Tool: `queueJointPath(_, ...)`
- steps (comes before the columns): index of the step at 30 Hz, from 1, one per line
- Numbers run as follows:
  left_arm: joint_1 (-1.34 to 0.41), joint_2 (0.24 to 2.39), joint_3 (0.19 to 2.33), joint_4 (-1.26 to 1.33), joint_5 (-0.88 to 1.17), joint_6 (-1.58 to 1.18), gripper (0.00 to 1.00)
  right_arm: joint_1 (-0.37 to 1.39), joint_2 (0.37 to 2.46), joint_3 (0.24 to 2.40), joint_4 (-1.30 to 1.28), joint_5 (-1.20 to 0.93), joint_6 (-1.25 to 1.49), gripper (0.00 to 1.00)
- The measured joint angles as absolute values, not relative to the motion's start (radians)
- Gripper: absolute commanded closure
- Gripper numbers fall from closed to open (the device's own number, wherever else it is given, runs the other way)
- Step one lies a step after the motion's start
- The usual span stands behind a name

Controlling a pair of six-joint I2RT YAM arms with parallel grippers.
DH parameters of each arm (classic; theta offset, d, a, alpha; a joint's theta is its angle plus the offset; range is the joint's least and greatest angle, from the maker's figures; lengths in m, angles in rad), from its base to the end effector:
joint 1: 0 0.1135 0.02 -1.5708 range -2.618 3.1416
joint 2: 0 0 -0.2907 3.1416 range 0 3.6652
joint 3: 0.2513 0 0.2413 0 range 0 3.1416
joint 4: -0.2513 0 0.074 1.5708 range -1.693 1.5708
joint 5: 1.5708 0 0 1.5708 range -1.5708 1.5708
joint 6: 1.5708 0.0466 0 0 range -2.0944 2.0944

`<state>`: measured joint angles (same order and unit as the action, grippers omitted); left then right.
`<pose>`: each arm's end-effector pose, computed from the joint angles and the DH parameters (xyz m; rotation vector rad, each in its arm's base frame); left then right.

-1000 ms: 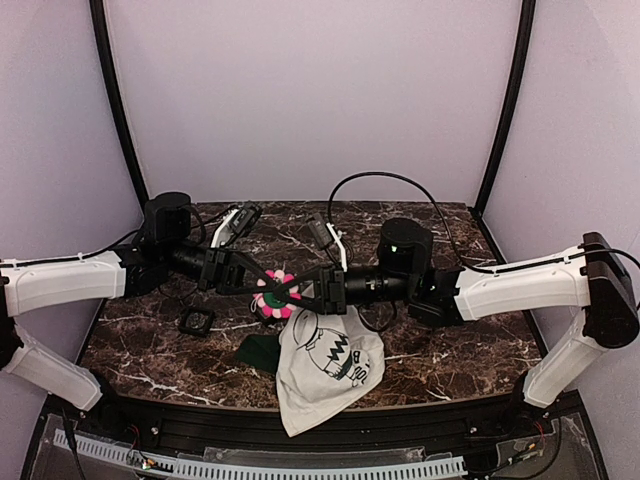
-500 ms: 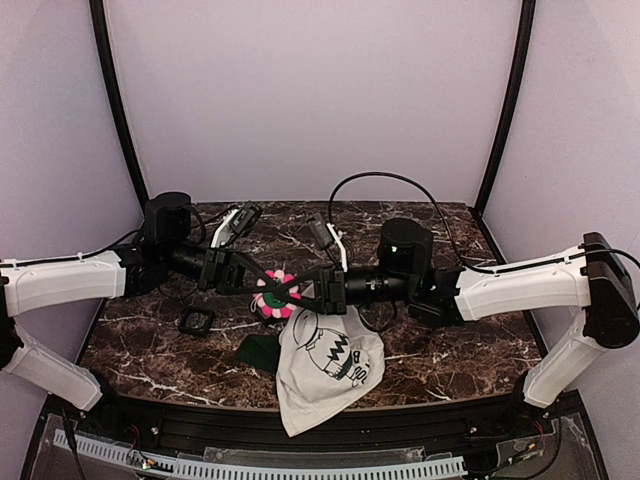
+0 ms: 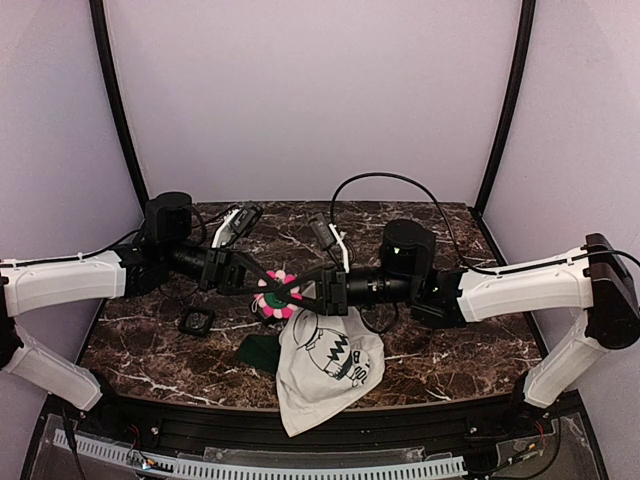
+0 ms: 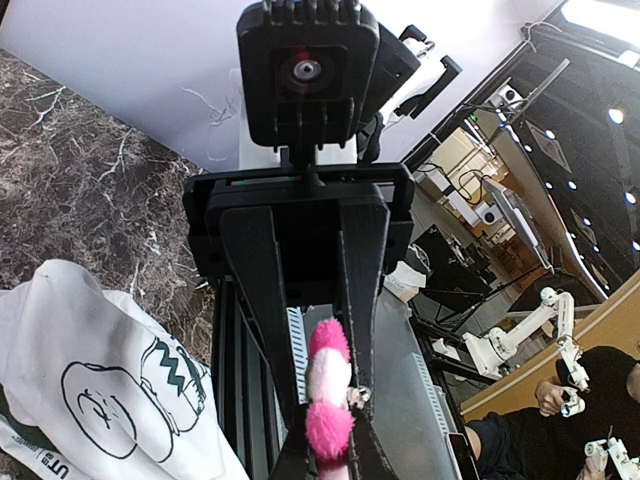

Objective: Remove the brooch from the garment
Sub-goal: Close the brooch securely.

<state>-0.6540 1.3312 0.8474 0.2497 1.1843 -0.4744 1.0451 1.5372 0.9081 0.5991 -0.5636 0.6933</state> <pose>0.1919 -0.2015 0.3191 1.1261 1.7261 -1.8031 0.1530 0.3134 0.3116 -0.8350 1.7295 1.7159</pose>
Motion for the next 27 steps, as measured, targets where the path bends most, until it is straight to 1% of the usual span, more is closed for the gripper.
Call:
queueJointPath(4,-0.654,1.331,0.848,0.249,1.185,-0.474,0.99,1.045,1.536,0.907,0.602,-0.564,0.693,0.78)
queueJointPath(18,-0.654,1.331,0.848,0.242,1.188,-0.474,0.99,1.045,1.534,0.906,0.598,-0.564,0.69,0.77)
queueJointPath(23,-0.654,1.331,0.848,0.241,1.188,-0.474,0.99,1.045,1.534,0.907,0.595,-0.563,0.689,0.72)
queueJointPath(25,-0.654,1.331,0.848,0.241,1.188,-0.474,0.99,1.045,1.534,0.907,0.592,-0.563,0.687,0.72)
queueJointPath(27,-0.654,1.331,0.848,0.241,1.188,-0.474,0.99,1.045,1.534,0.907,0.59,-0.563,0.686,0.75)
